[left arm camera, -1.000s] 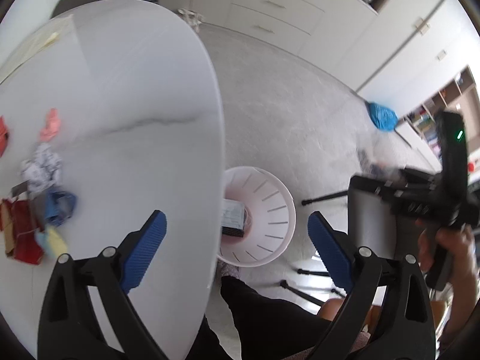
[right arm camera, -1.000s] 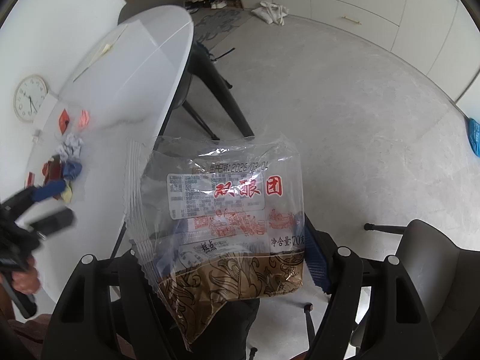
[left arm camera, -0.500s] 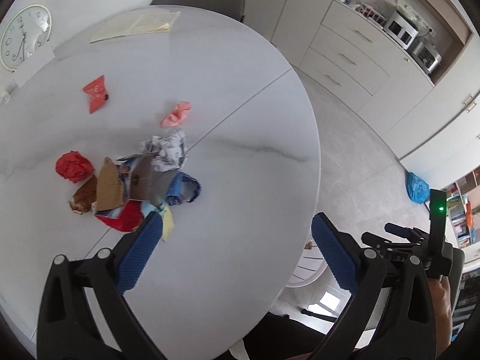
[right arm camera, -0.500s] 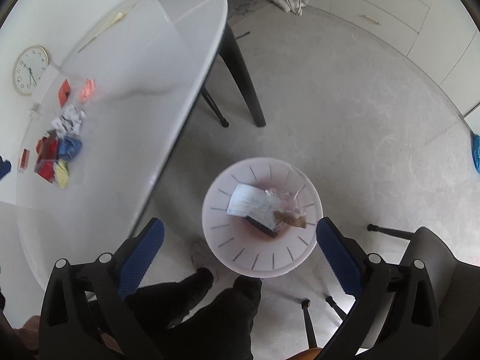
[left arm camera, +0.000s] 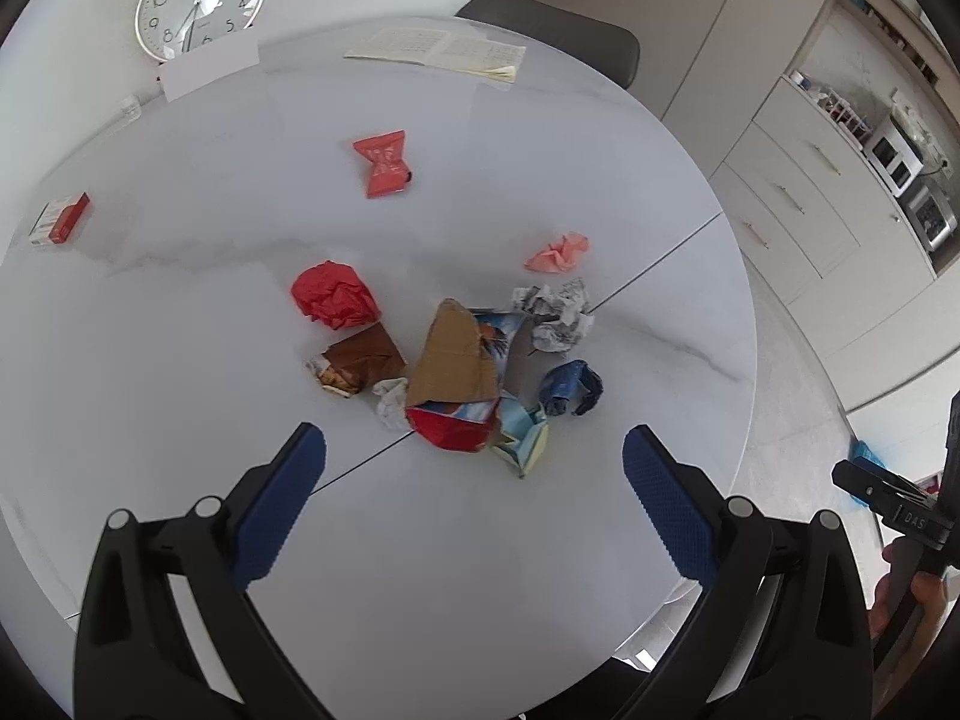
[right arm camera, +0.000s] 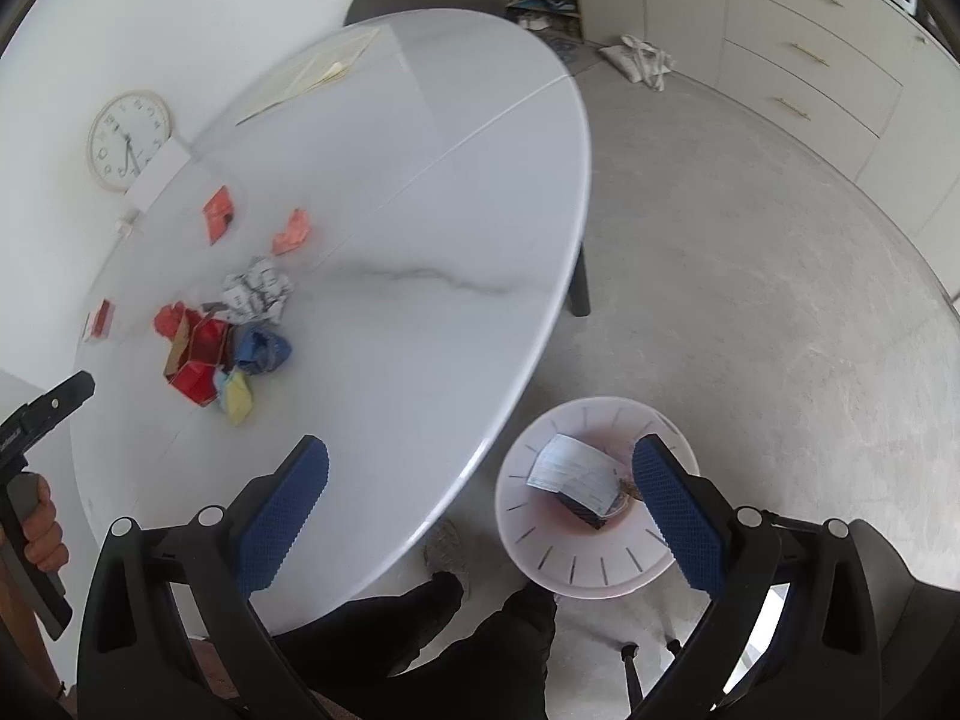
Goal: Collect trash
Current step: 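Return both tools over the table toward the red wrappers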
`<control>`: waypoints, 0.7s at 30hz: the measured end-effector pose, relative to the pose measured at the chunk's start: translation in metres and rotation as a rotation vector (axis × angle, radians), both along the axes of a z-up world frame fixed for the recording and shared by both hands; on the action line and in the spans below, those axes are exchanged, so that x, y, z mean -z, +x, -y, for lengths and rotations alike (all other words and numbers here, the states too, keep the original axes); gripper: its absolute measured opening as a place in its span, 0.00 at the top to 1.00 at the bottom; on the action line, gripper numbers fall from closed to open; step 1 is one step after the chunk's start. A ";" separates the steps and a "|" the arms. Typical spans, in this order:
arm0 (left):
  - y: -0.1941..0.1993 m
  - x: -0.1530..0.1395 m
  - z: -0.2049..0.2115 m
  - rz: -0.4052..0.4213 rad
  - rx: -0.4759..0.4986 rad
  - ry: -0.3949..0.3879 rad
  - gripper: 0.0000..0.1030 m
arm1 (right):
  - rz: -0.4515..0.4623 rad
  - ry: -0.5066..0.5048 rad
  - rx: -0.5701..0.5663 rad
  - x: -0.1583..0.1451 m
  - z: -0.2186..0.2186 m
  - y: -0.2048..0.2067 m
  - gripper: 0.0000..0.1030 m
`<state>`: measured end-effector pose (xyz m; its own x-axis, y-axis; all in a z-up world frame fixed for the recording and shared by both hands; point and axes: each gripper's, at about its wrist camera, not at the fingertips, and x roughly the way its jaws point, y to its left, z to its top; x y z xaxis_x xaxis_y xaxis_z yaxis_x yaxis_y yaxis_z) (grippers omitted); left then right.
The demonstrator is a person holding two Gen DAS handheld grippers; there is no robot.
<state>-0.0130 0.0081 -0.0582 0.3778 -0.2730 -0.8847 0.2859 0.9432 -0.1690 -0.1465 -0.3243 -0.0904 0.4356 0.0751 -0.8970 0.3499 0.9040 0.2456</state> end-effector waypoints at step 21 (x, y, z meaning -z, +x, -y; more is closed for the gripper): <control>0.095 0.063 -0.046 -0.070 -0.270 0.068 0.08 | 0.090 -0.042 -0.195 -0.038 -0.099 0.091 0.02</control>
<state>0.0824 0.0539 -0.1211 0.3664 -0.1098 -0.9239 0.0128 0.9935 -0.1130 -0.0556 -0.2257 -0.0528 0.4948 0.1293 -0.8593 0.1454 0.9626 0.2286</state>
